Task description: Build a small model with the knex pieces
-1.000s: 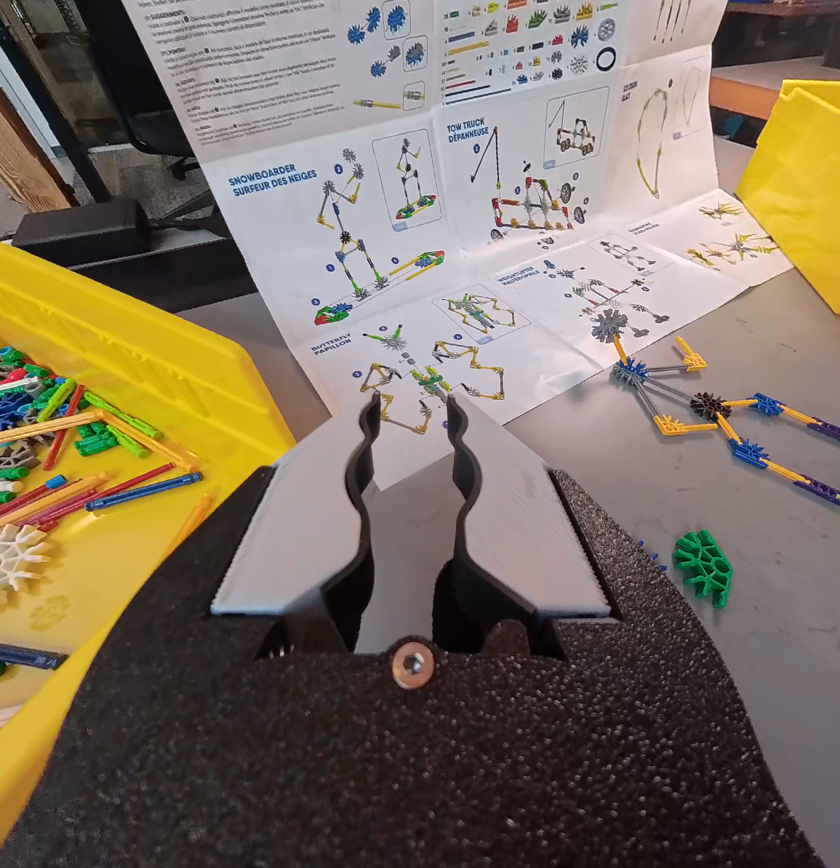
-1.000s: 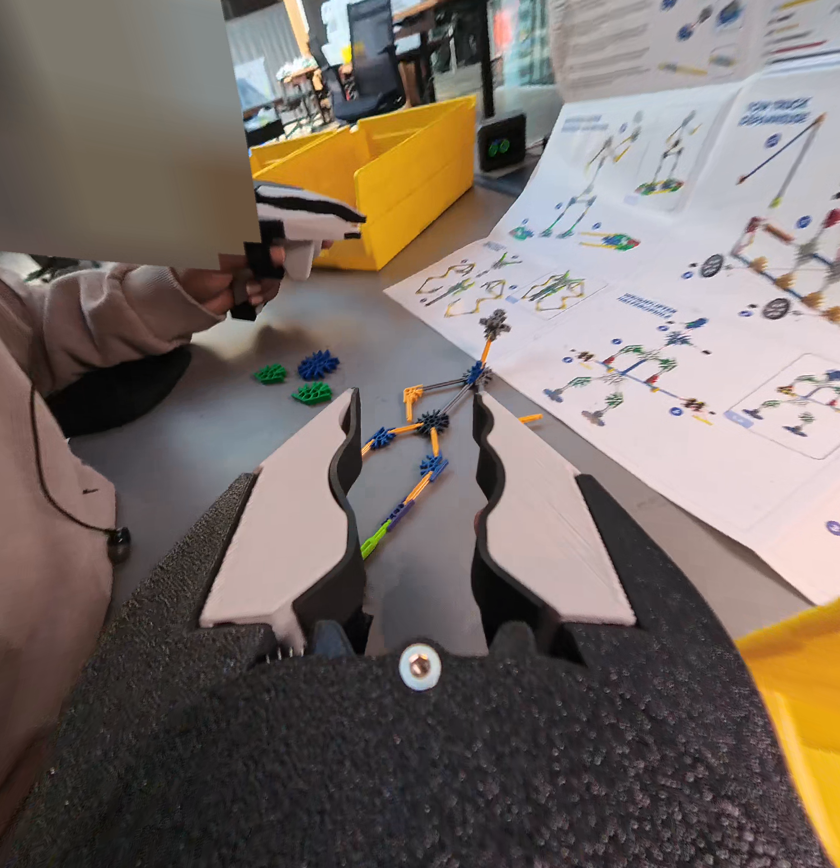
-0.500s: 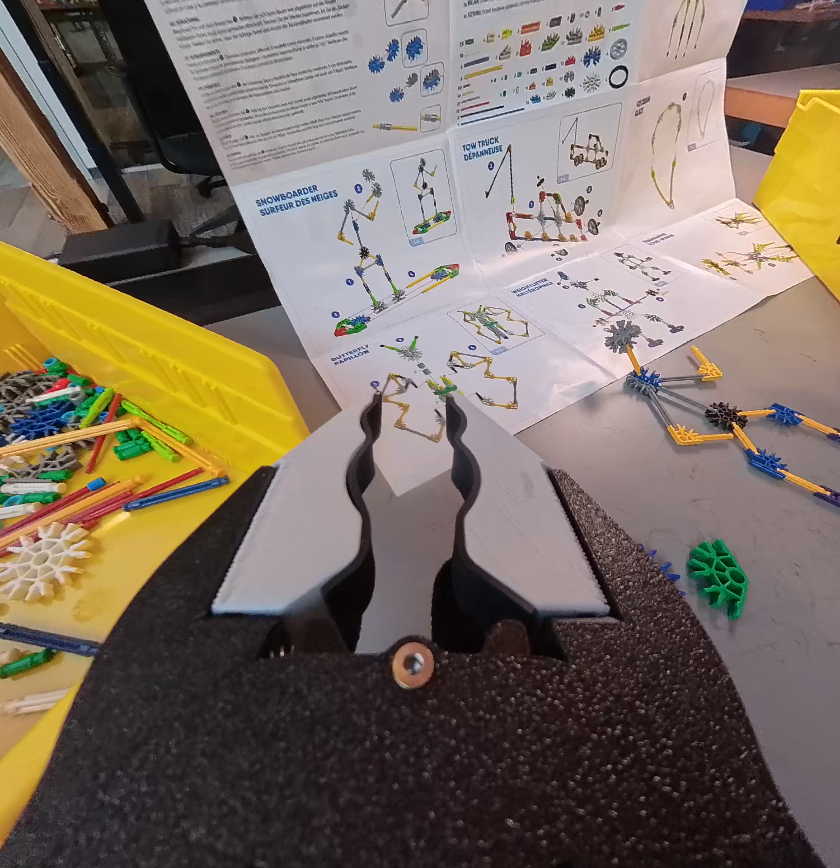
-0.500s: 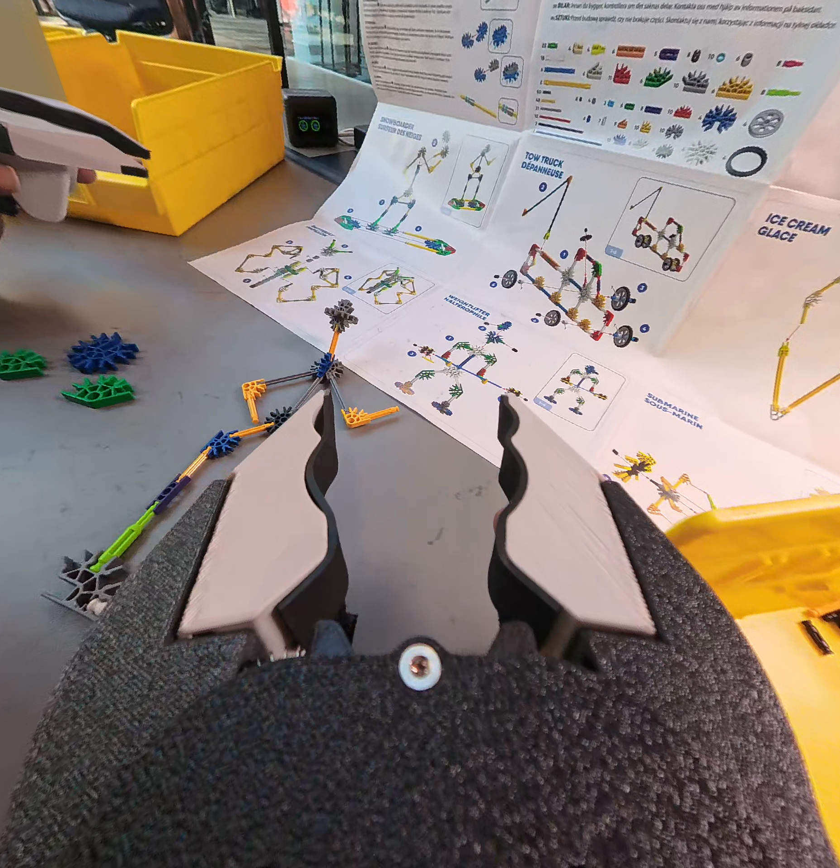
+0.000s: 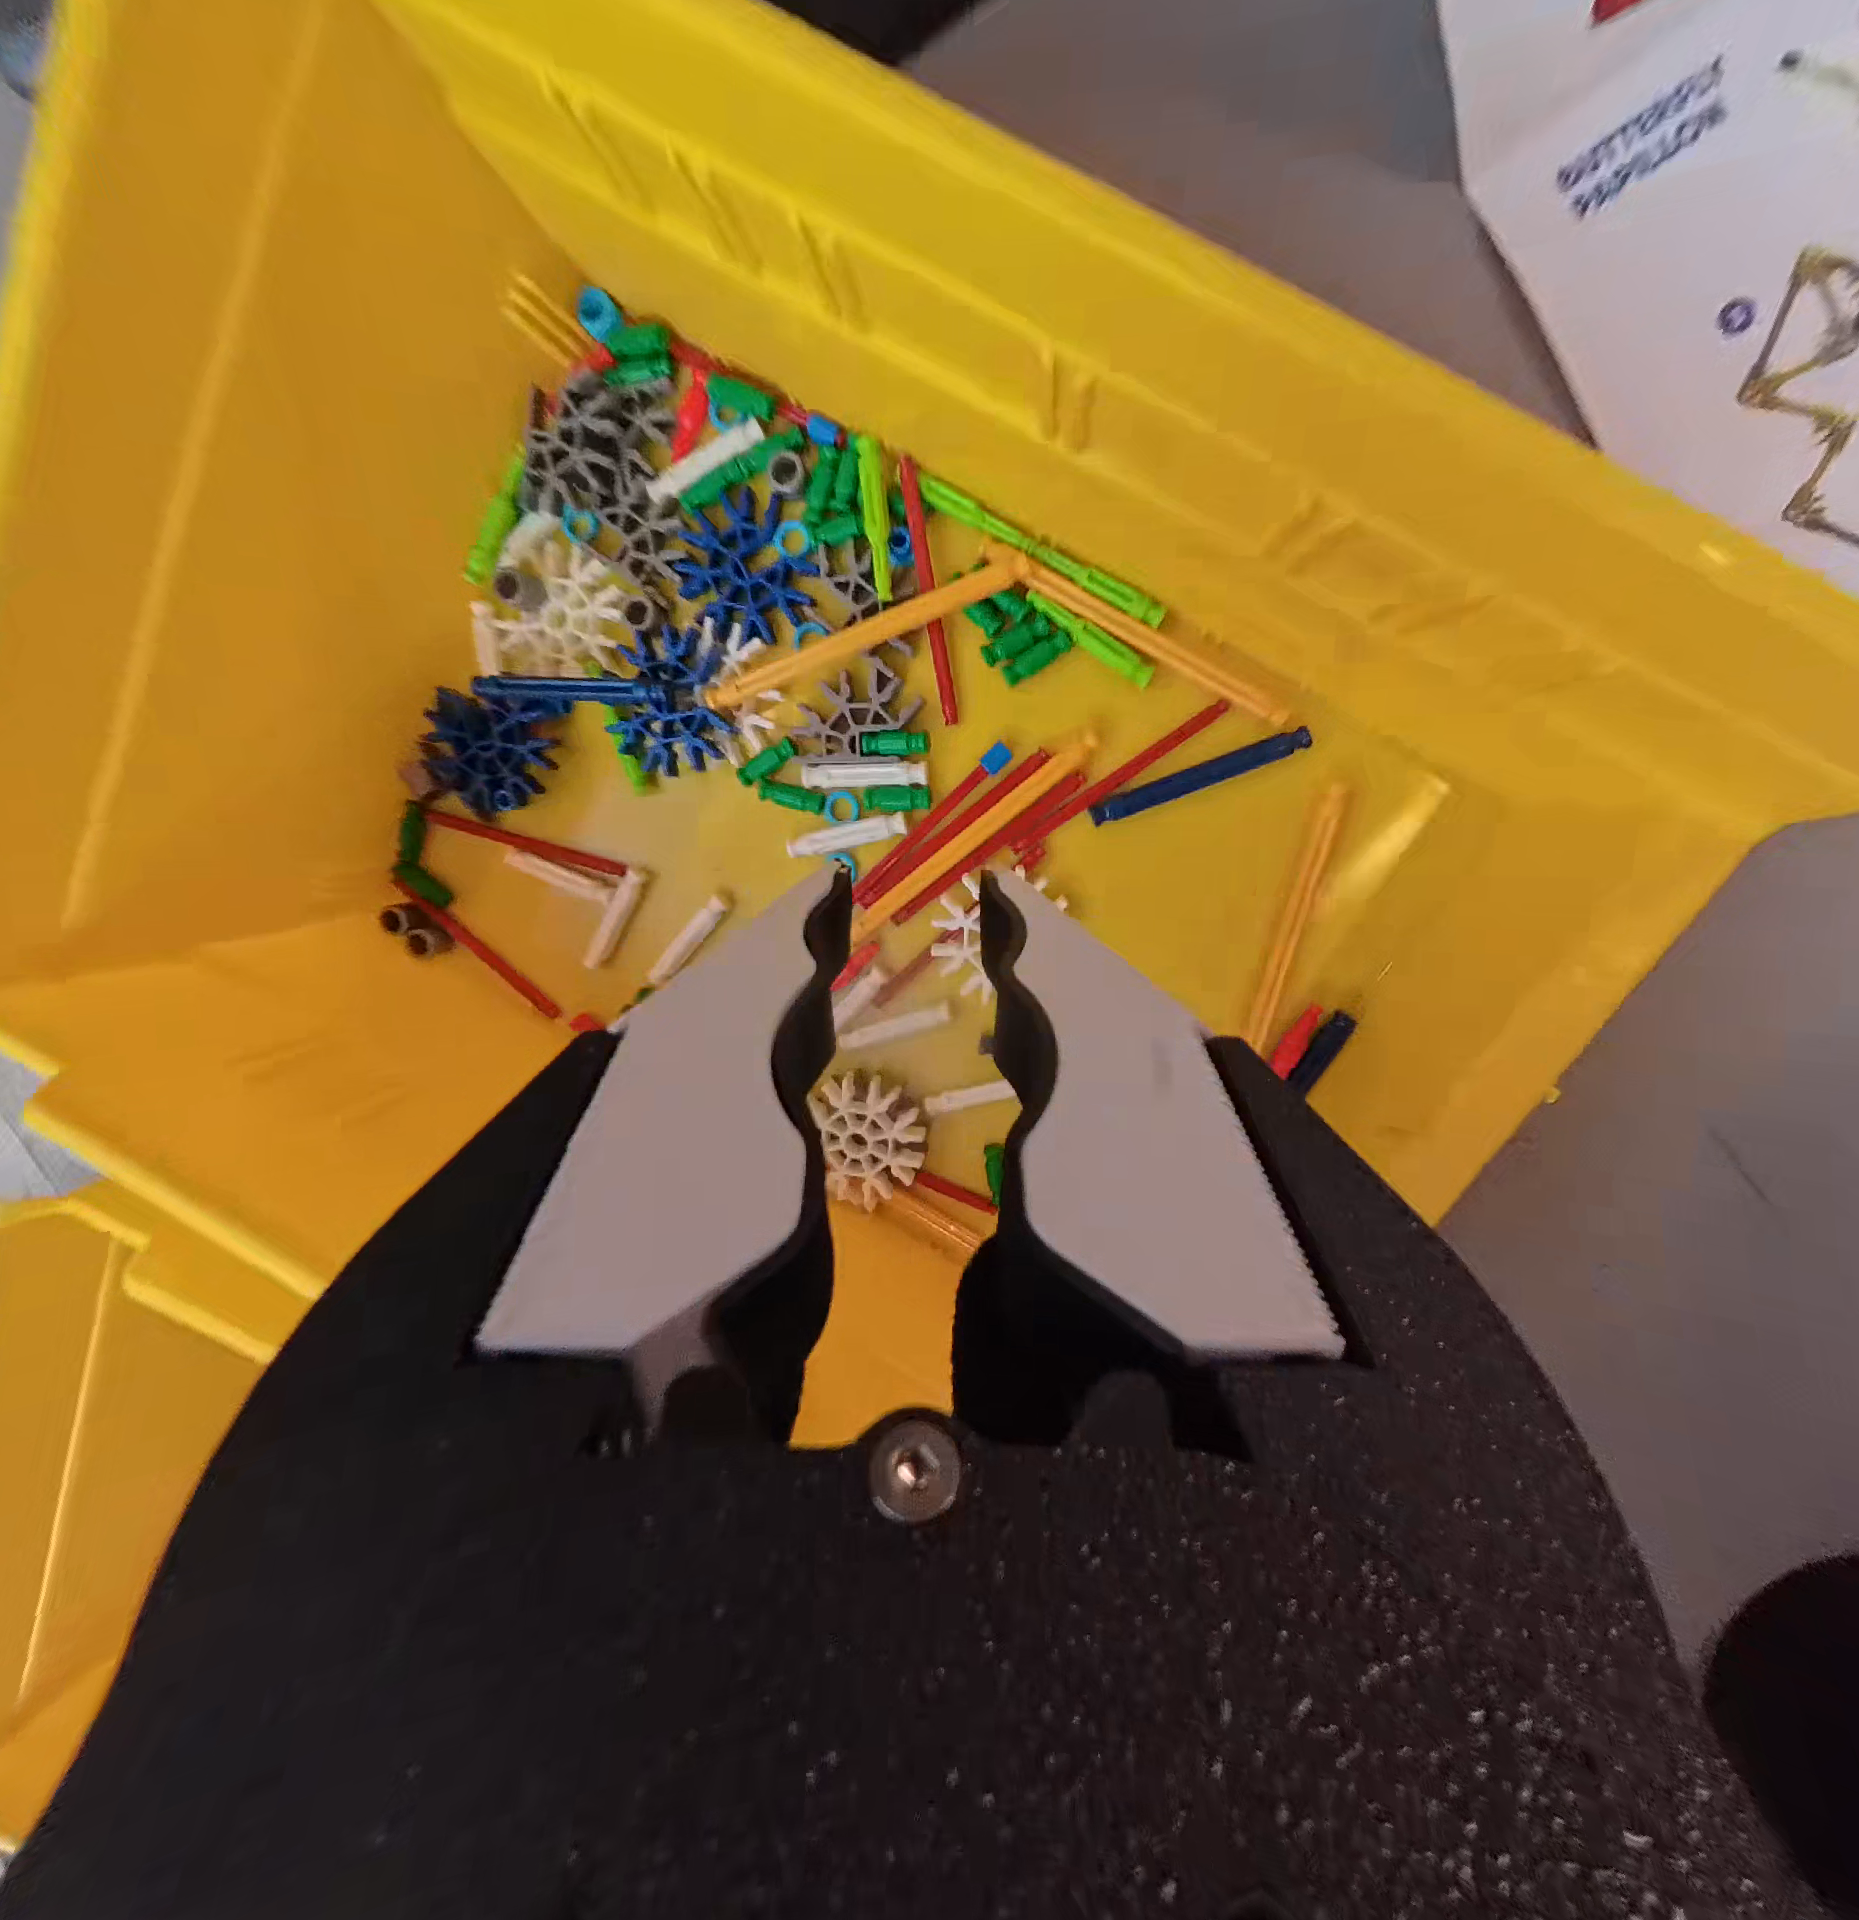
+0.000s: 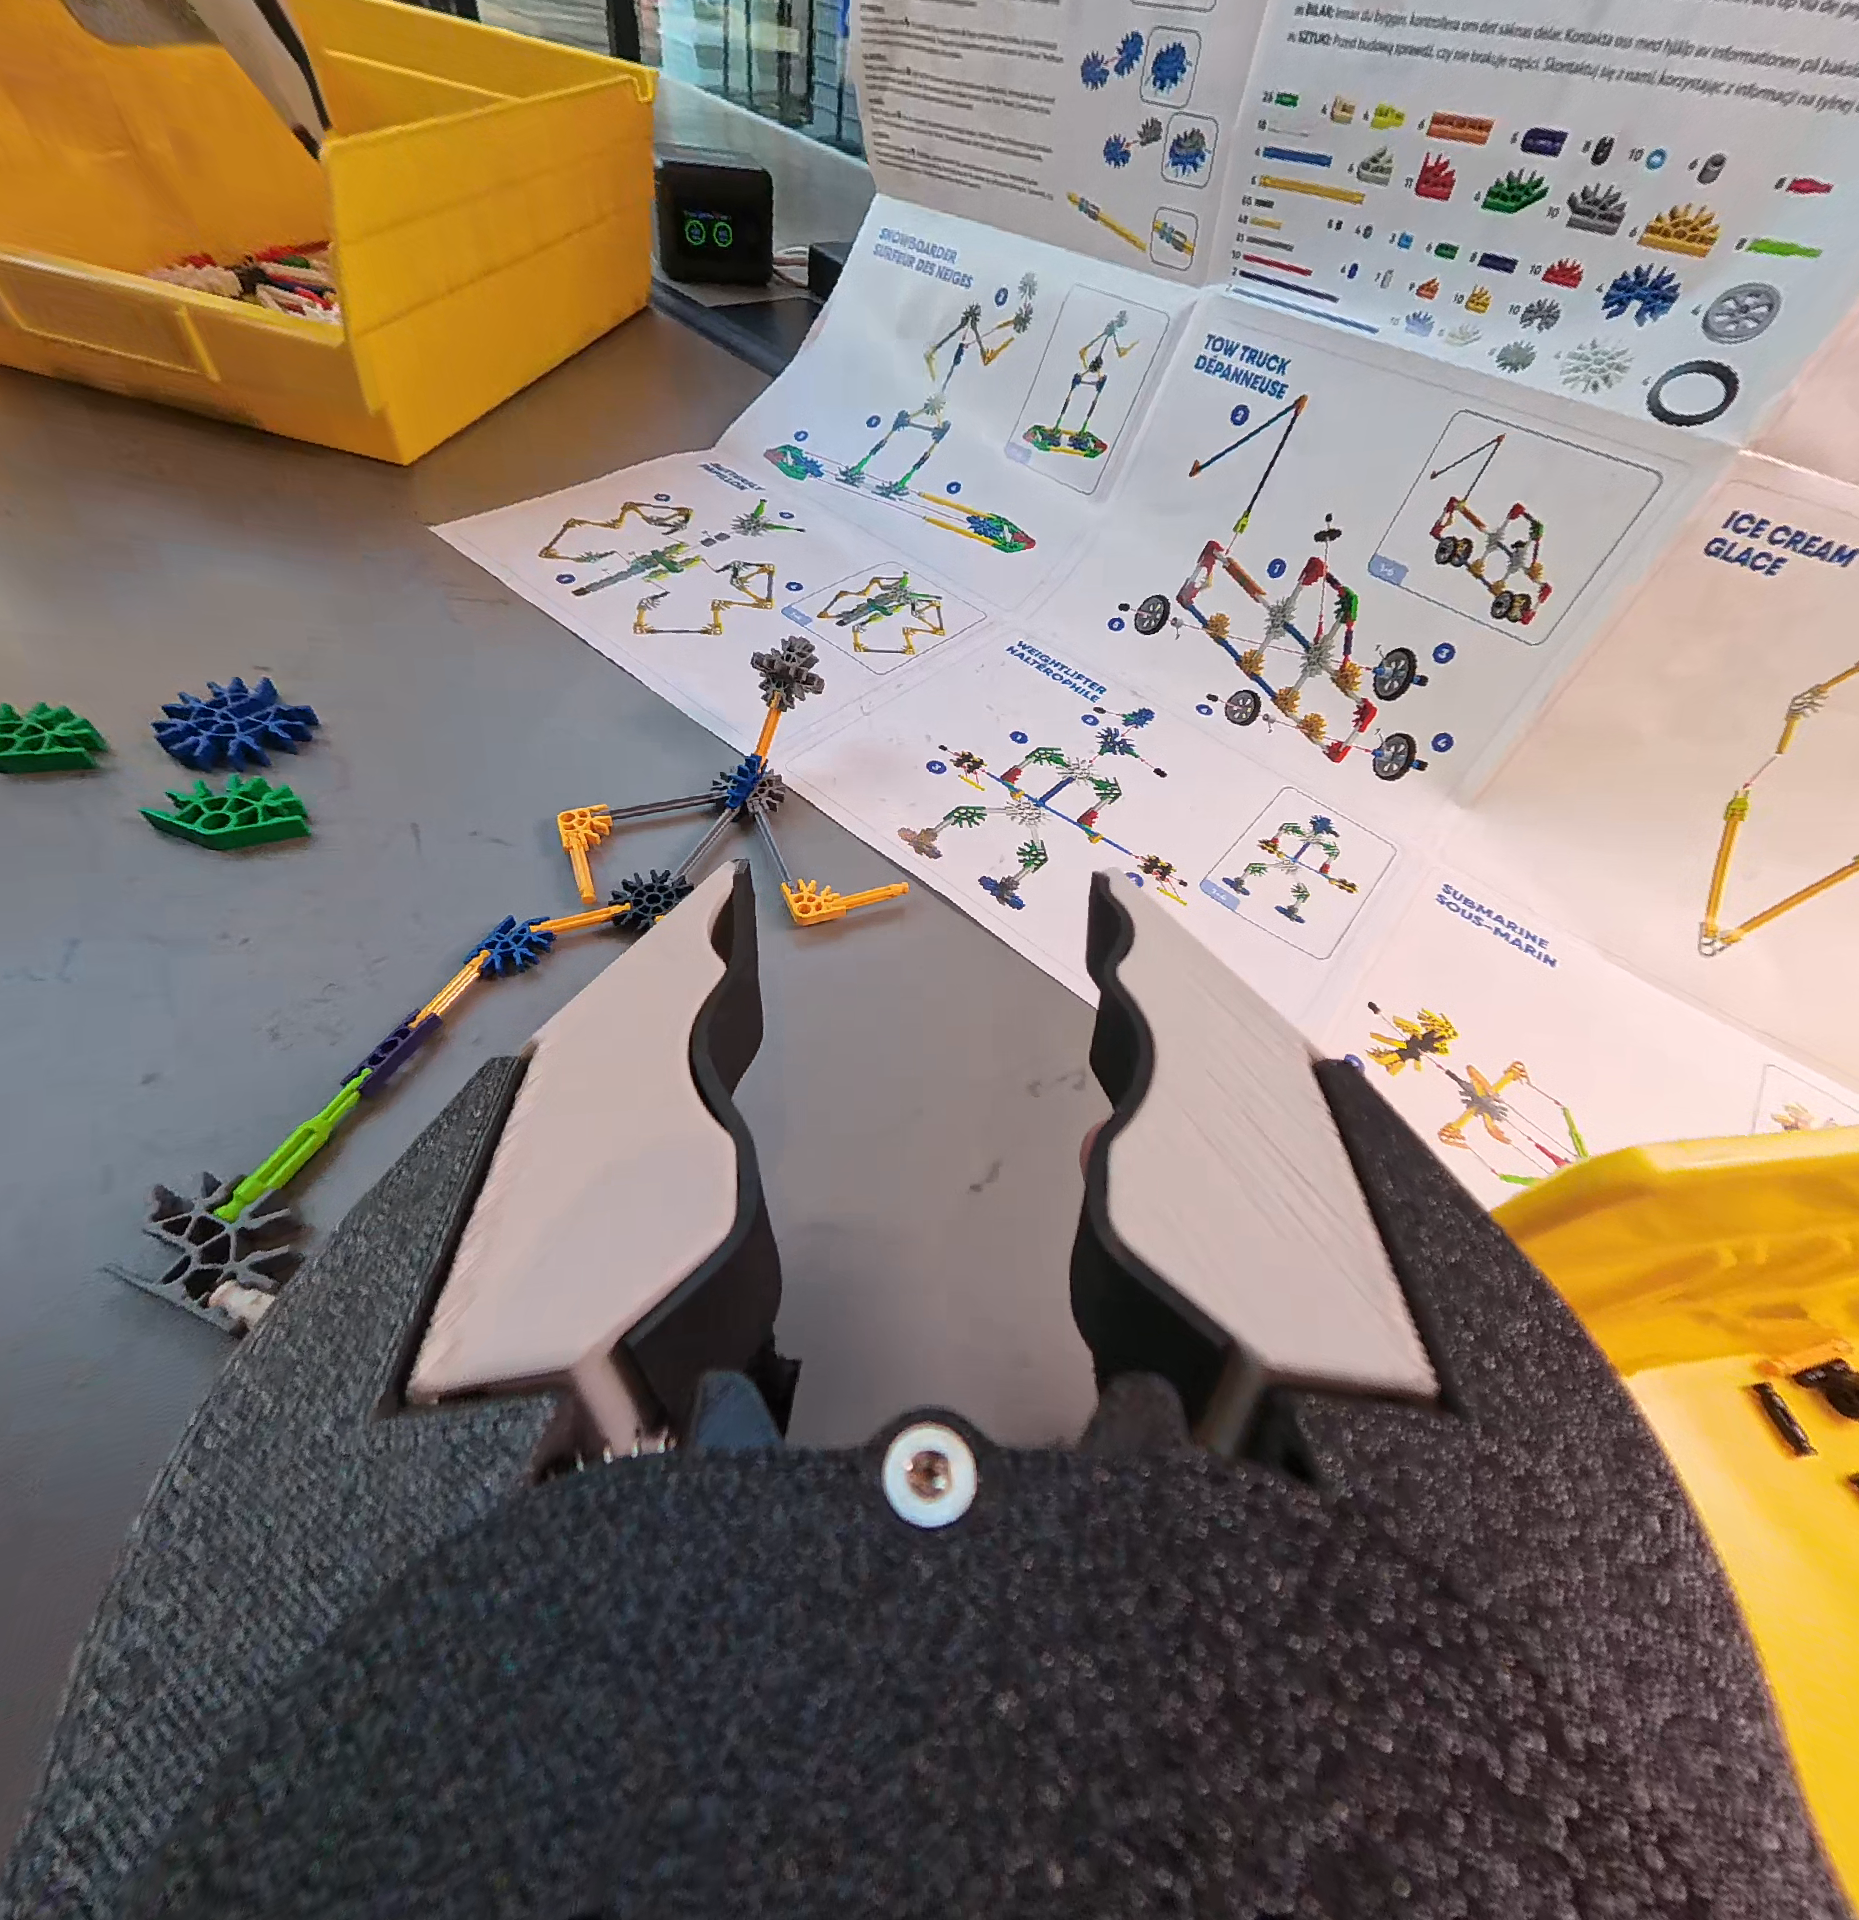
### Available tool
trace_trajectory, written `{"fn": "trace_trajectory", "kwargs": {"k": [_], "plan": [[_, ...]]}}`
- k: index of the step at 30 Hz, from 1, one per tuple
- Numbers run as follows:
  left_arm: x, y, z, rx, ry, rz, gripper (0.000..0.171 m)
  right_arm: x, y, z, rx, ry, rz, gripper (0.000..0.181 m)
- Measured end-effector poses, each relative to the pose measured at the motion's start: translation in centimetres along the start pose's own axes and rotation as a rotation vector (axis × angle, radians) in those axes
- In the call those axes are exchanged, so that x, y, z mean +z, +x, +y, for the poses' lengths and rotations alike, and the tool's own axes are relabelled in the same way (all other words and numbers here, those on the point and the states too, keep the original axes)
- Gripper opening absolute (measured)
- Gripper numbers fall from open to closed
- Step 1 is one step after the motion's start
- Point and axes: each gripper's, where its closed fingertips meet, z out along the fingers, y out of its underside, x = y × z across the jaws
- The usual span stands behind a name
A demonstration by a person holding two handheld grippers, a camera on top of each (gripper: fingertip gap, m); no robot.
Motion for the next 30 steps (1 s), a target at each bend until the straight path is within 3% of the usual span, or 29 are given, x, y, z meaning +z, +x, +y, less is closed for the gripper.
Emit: {"fn": "trace_trajectory", "kwargs": {"k": [6,15,30], "plan": [[4.5,-0.7,1.2,0.009,-0.190,0.081,0.024,-0.2,-0.1,0.1,0.000,0.000,-0.007,0.062],[6.6,-0.8,1.6,-0.009,-0.243,0.109,0.020,-0.4,-0.1,0.1,0.020,0.002,-0.023,0.061],[6.5,-0.5,1.7,-0.021,-0.247,0.174,0.017,-0.3,-0.1,0.2,0.031,-0.005,-0.030,0.061]]}}
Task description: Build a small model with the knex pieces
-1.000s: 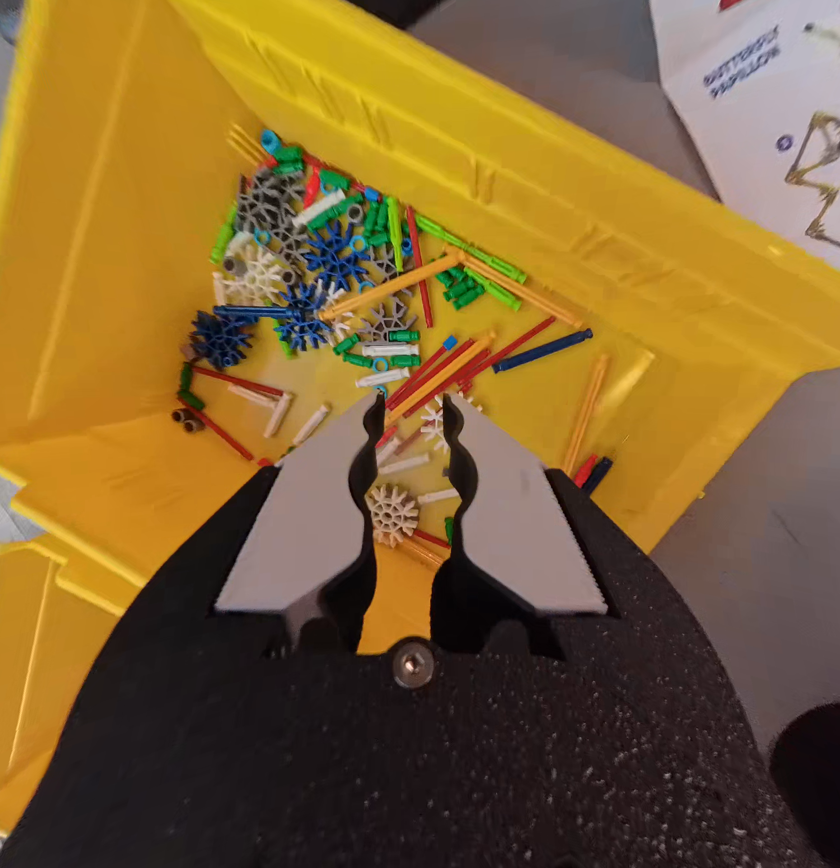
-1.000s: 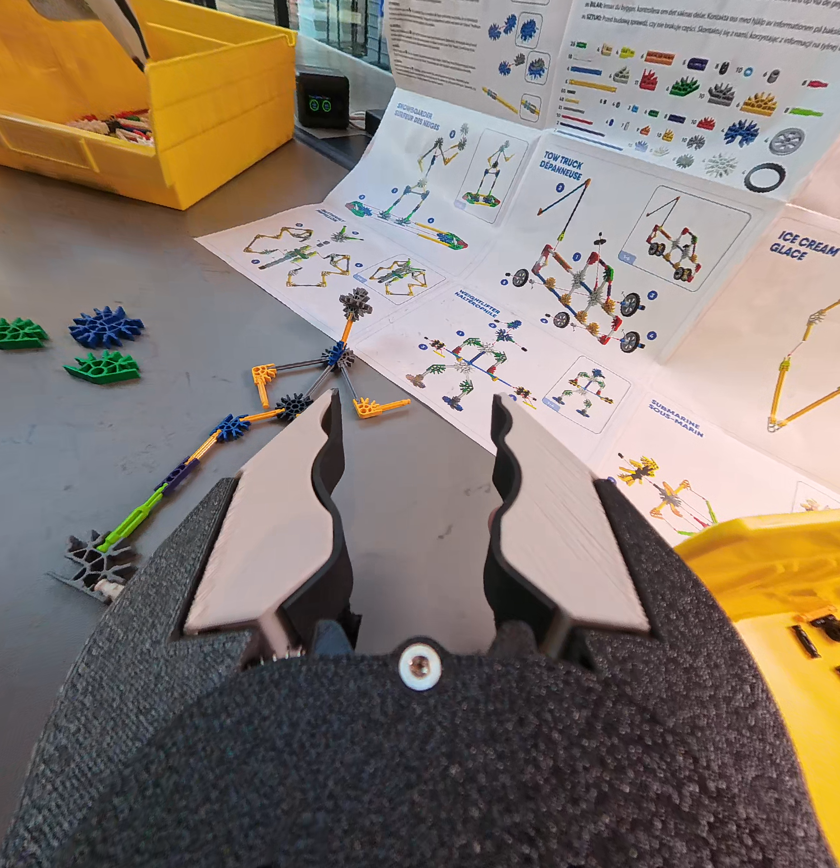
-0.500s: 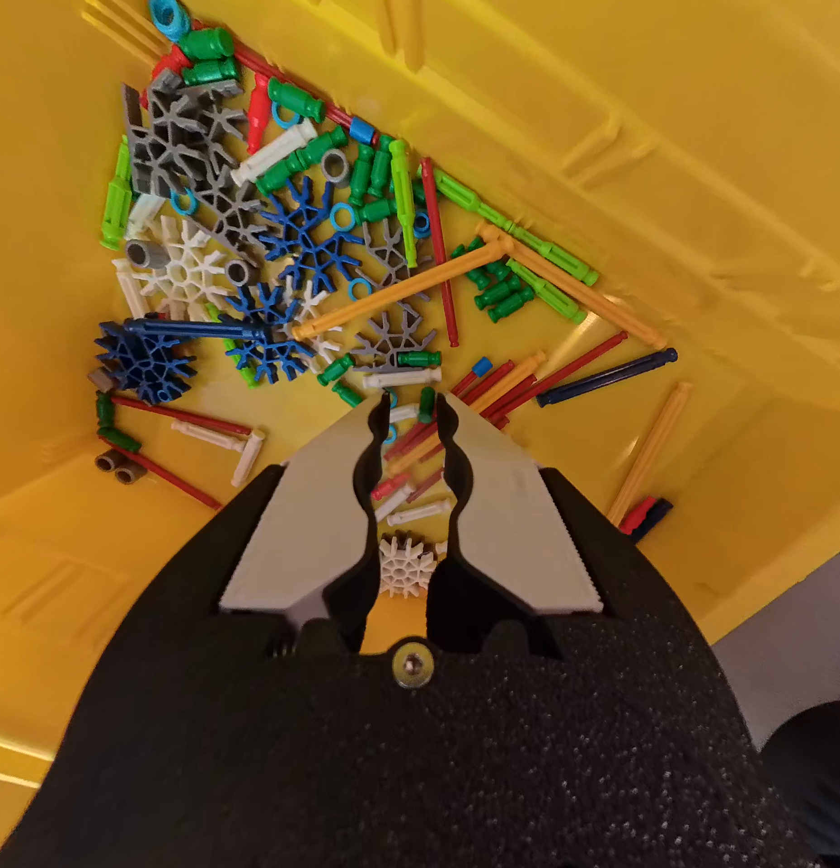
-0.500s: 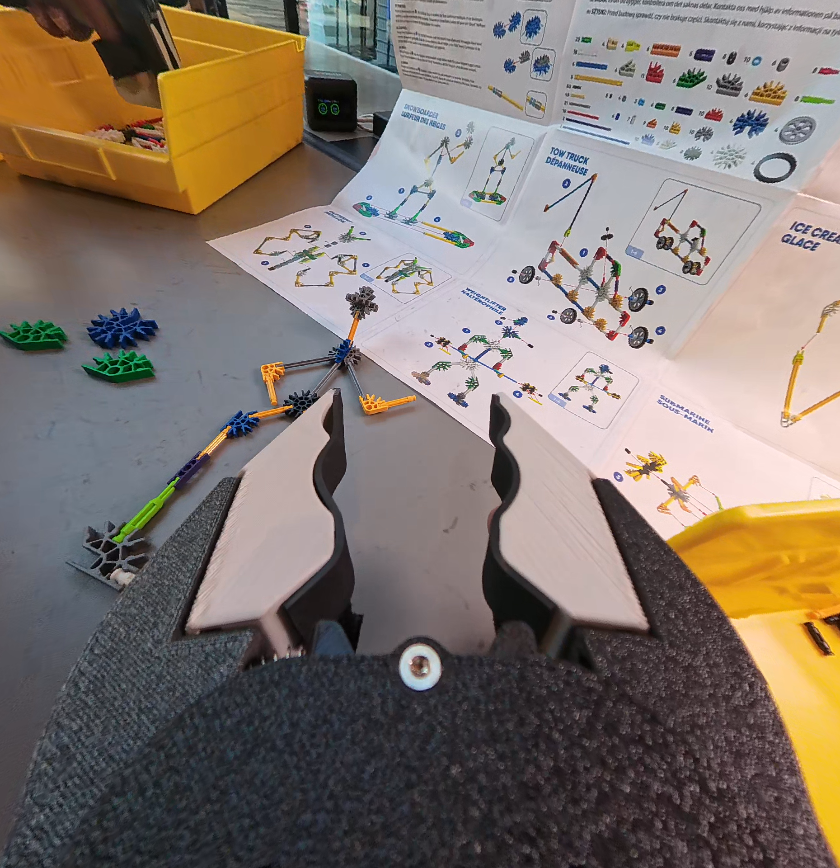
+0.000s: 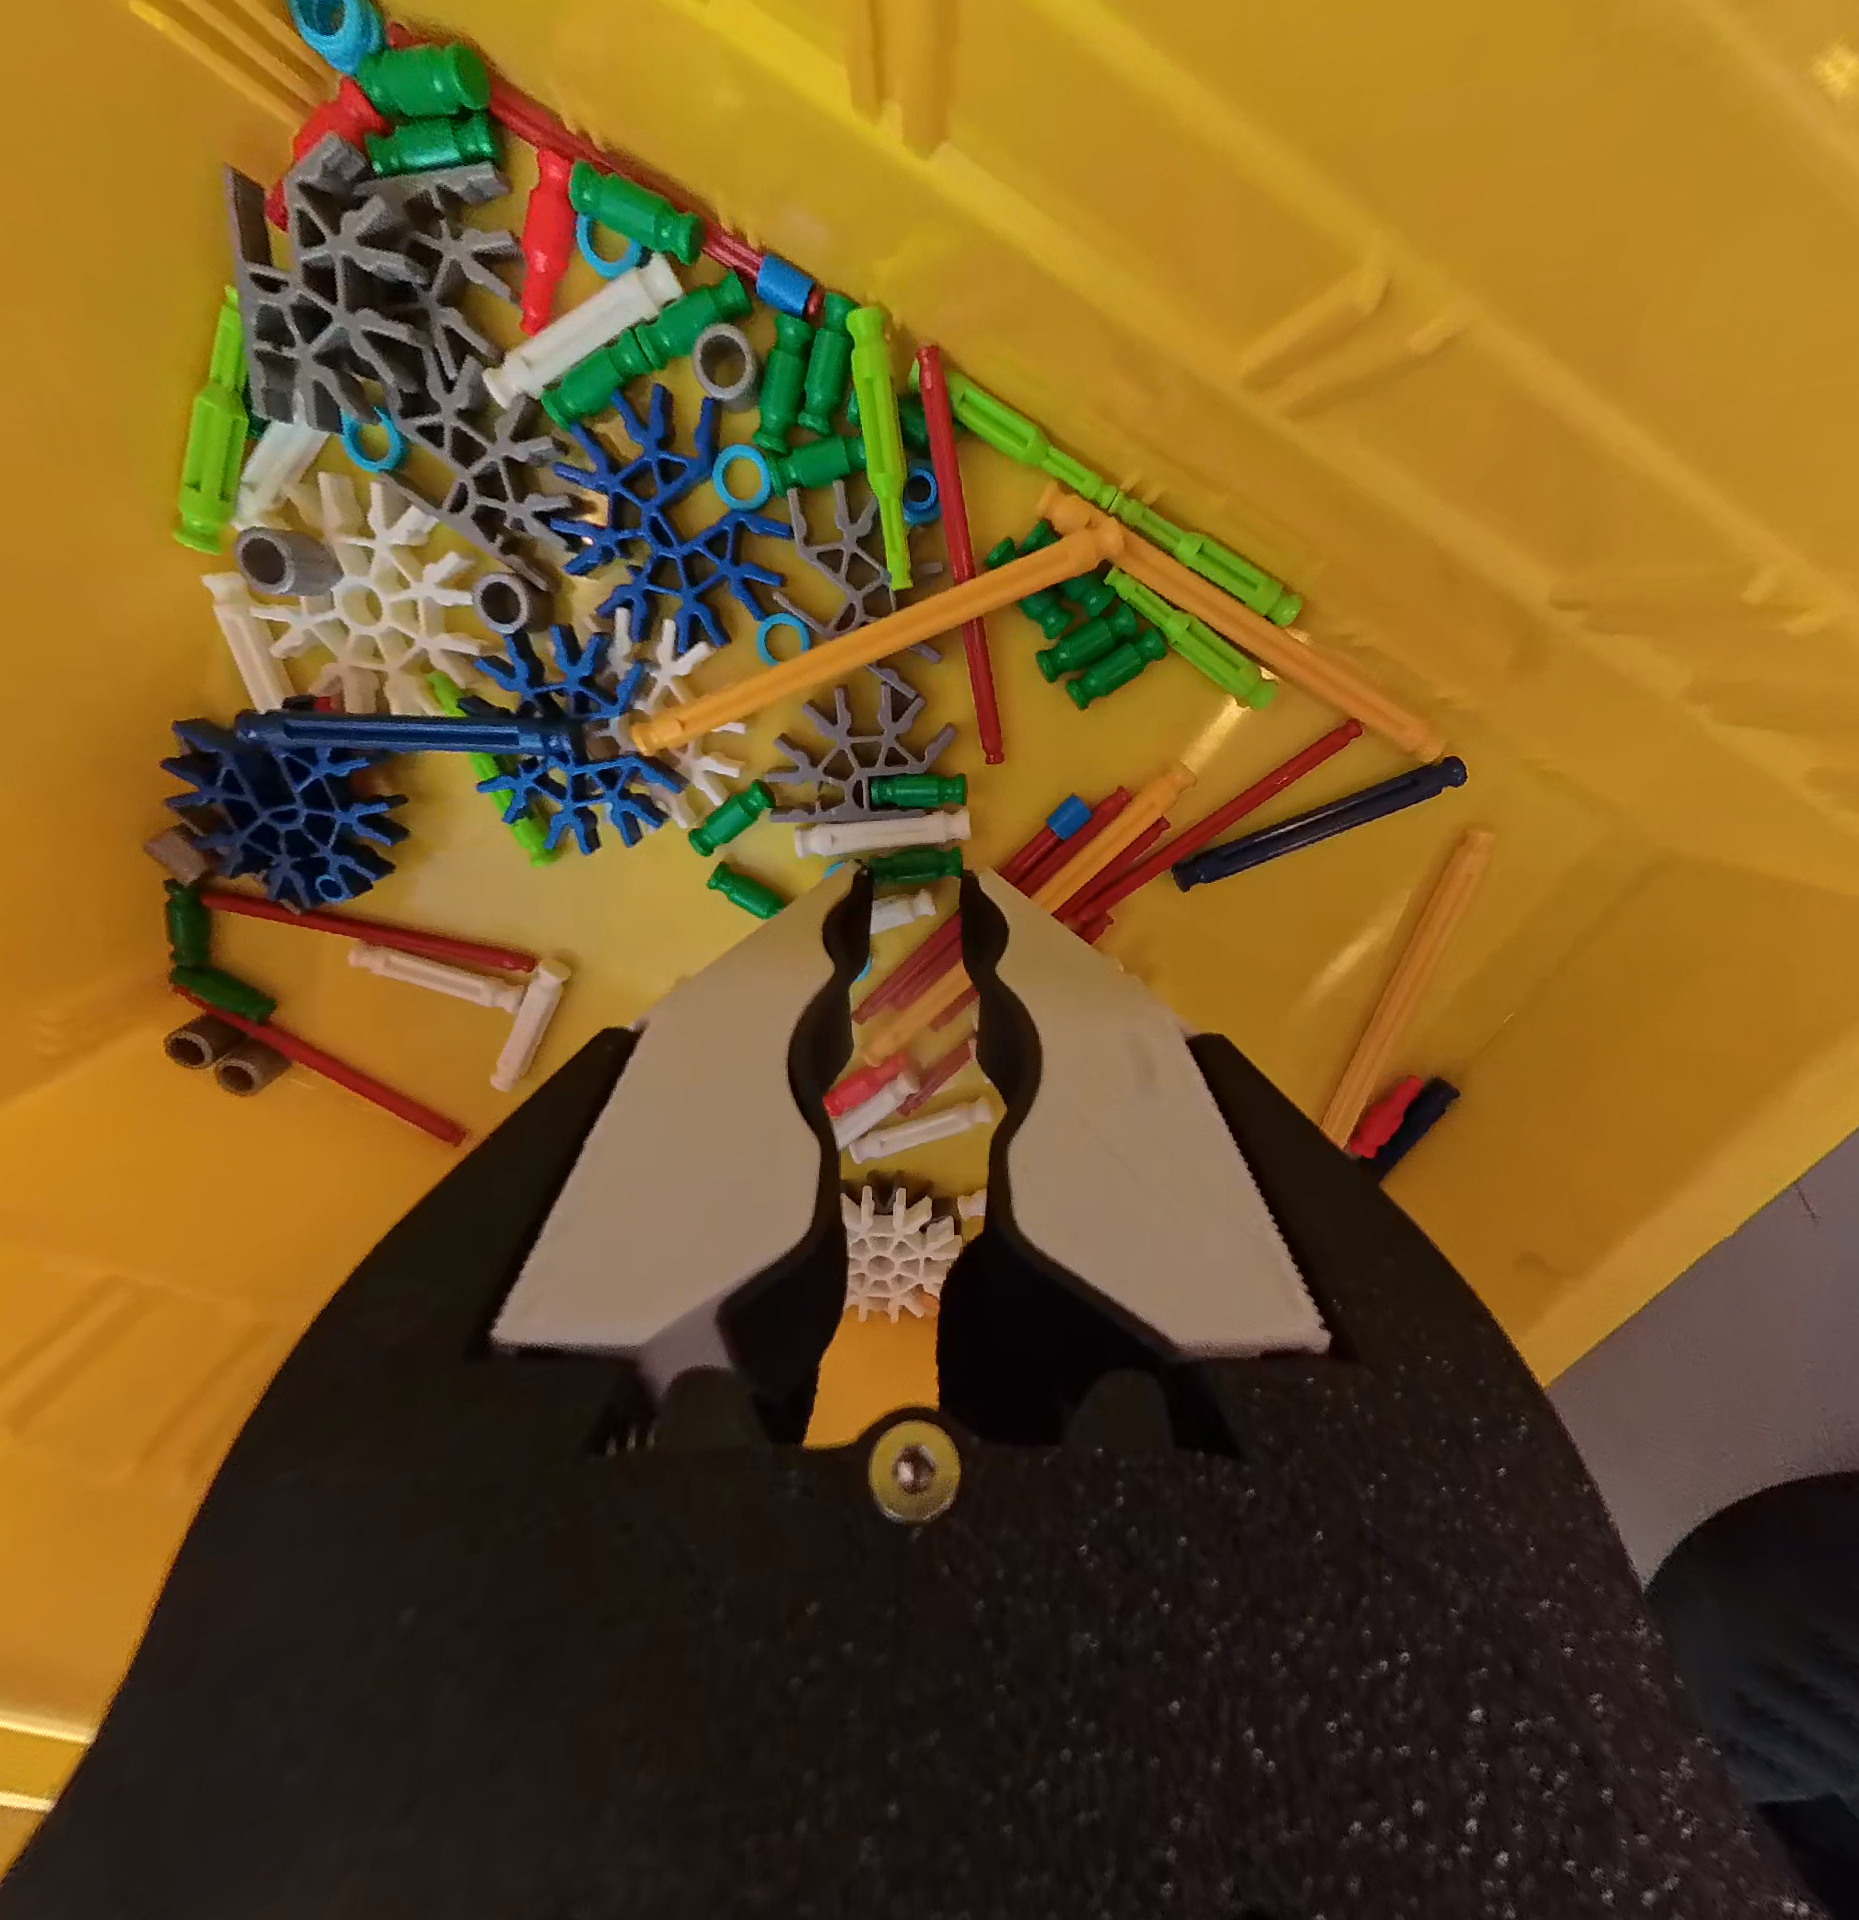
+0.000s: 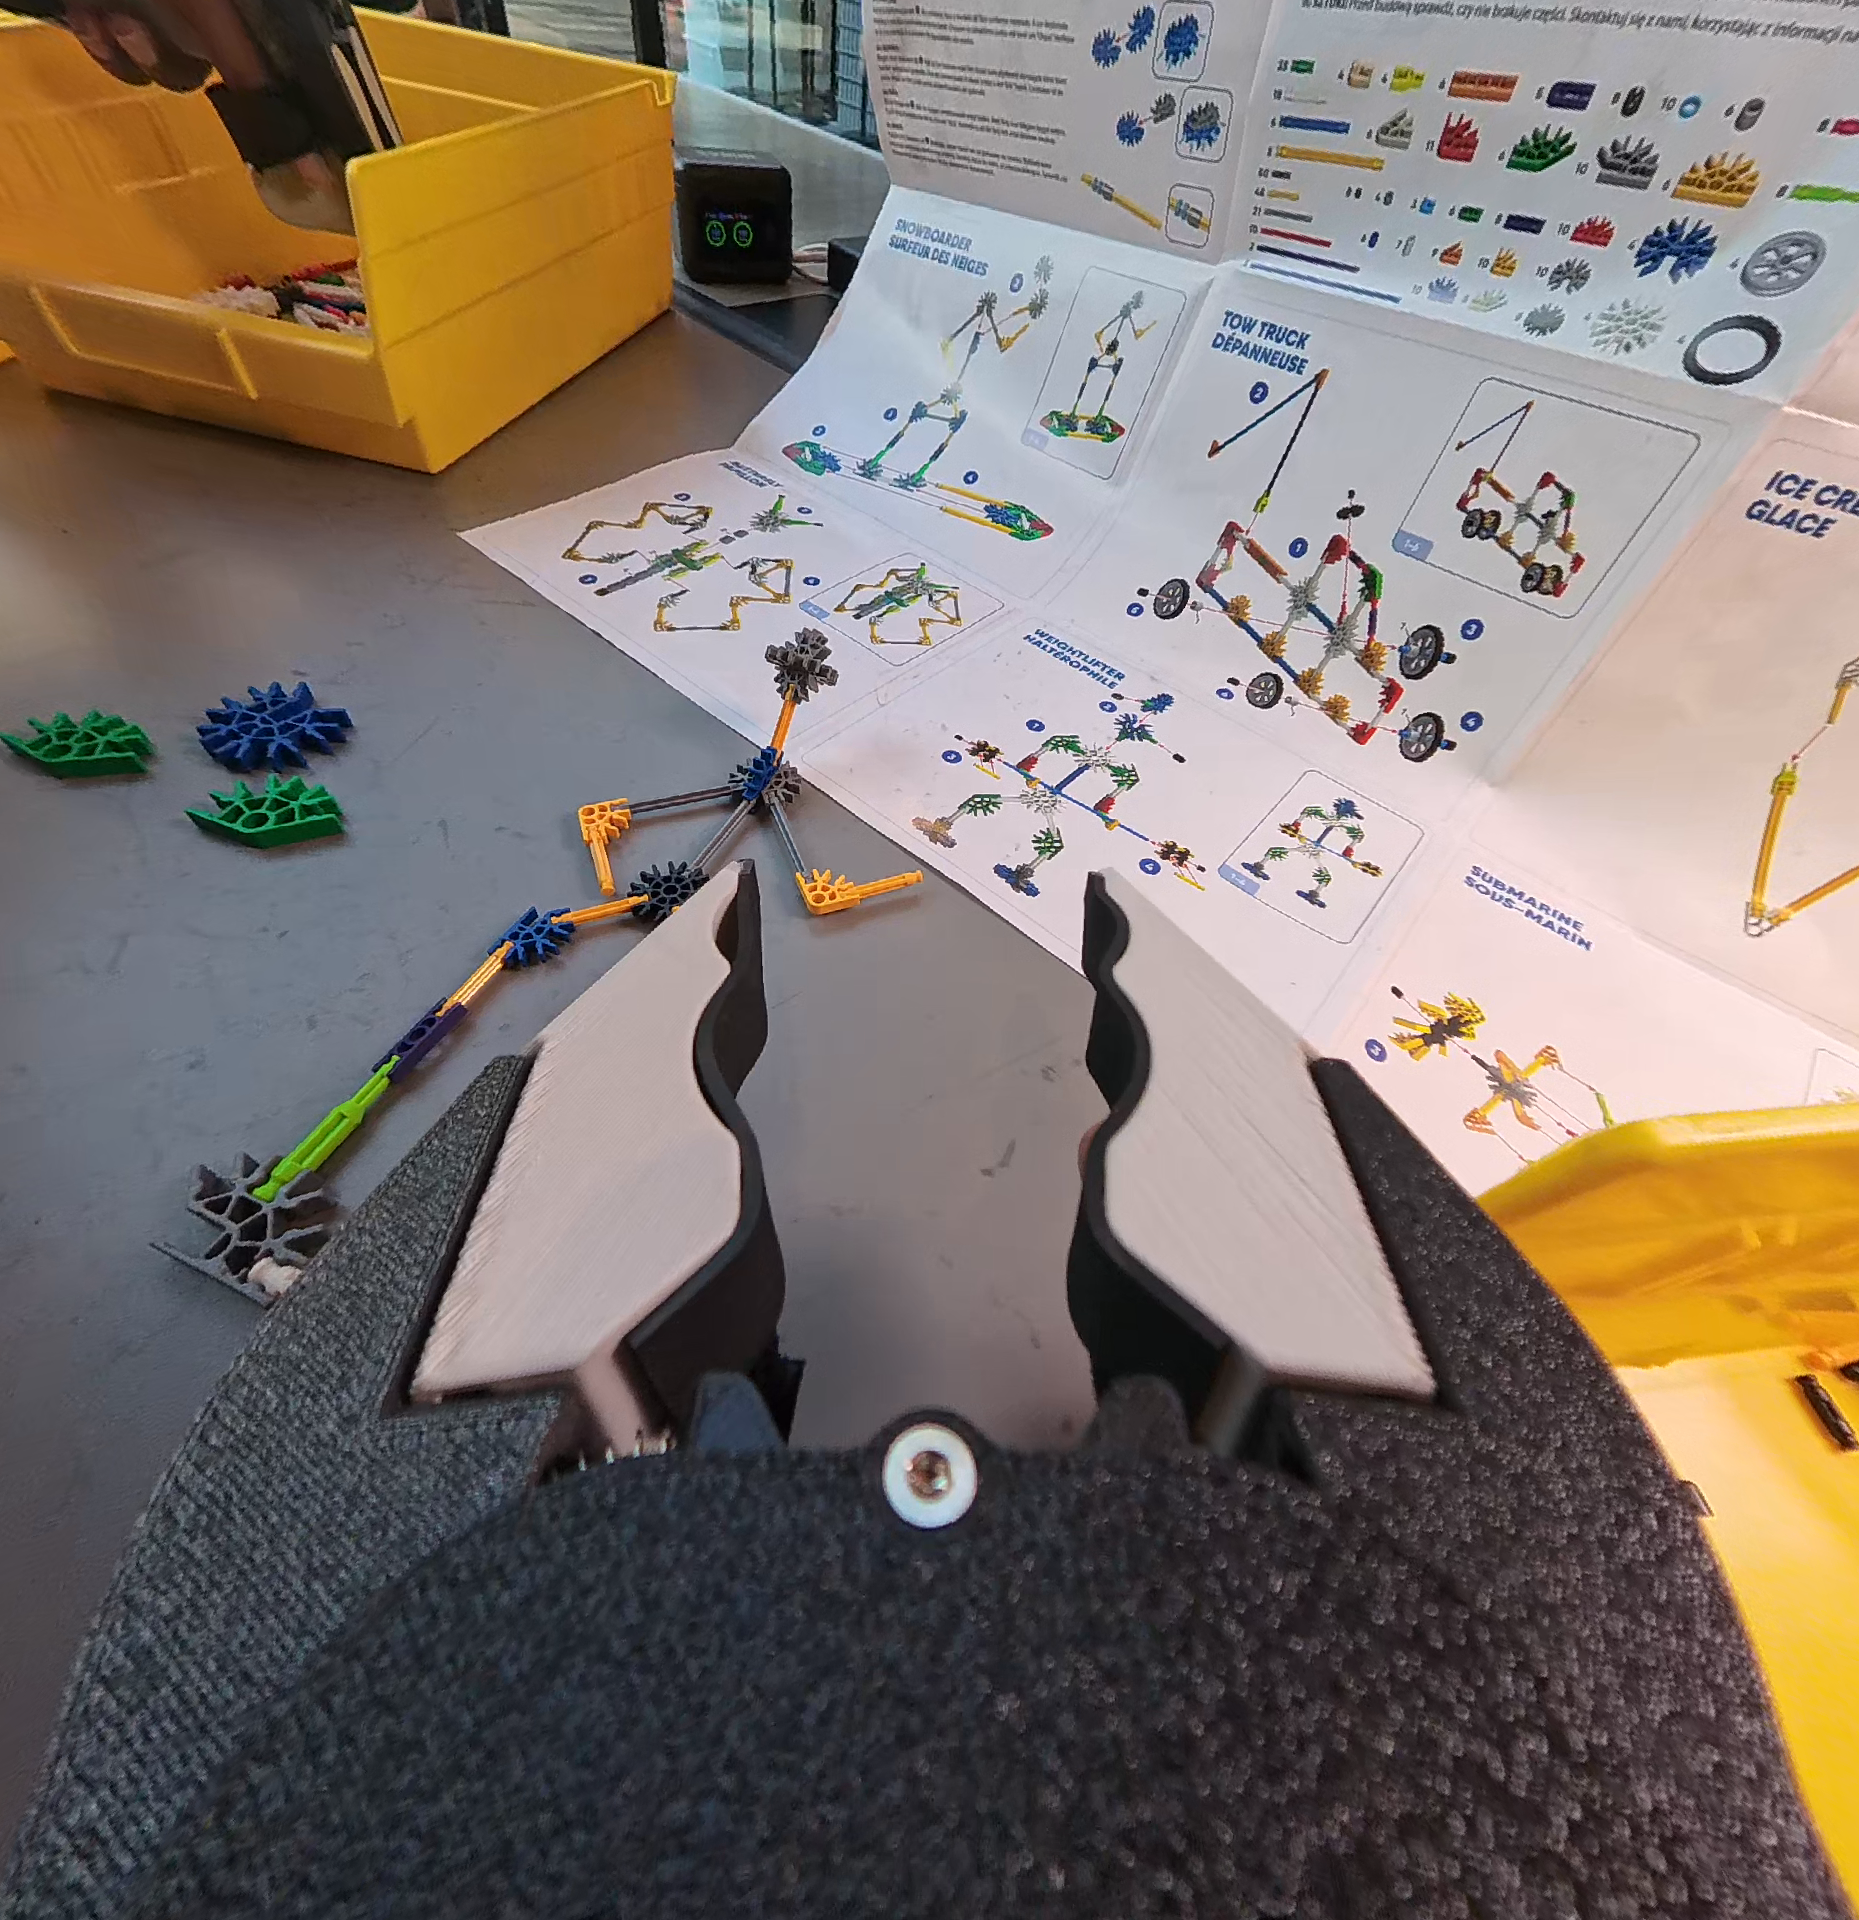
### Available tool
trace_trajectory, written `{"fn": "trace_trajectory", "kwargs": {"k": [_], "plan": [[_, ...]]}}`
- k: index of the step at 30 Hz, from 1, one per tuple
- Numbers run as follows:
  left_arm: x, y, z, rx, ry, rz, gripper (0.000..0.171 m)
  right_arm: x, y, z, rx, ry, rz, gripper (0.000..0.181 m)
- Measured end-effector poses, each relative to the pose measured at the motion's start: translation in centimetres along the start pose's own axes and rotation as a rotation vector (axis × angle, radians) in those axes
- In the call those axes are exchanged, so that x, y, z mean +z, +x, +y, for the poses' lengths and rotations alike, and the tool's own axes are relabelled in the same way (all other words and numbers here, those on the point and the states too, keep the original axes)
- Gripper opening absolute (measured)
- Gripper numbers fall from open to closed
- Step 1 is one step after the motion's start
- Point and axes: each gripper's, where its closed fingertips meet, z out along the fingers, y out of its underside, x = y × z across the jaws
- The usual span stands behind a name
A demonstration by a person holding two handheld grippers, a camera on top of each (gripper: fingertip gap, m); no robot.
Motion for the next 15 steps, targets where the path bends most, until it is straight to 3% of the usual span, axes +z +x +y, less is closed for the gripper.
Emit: {"fn": "trace_trajectory", "kwargs": {"k": [5,8,12,15], "plan": [[-1.8,0.4,-0.4,-0.005,0.079,0.048,0.017,0.0,0.0,0.0,-0.004,0.002,0.000,0.061],[-4.5,2.8,-1.4,0.059,0.188,0.095,0.016,-0.1,0.0,-0.1,-0.005,0.004,0.000,0.061],[-8.1,10.5,-0.9,0.257,0.307,0.171,0.017,-0.1,0.0,0.0,-0.006,0.003,0.002,0.061],[-8.4,17.4,1.1,0.413,0.347,0.190,0.017,-0.2,0.0,0.0,-0.004,0.004,0.002,0.061]]}}
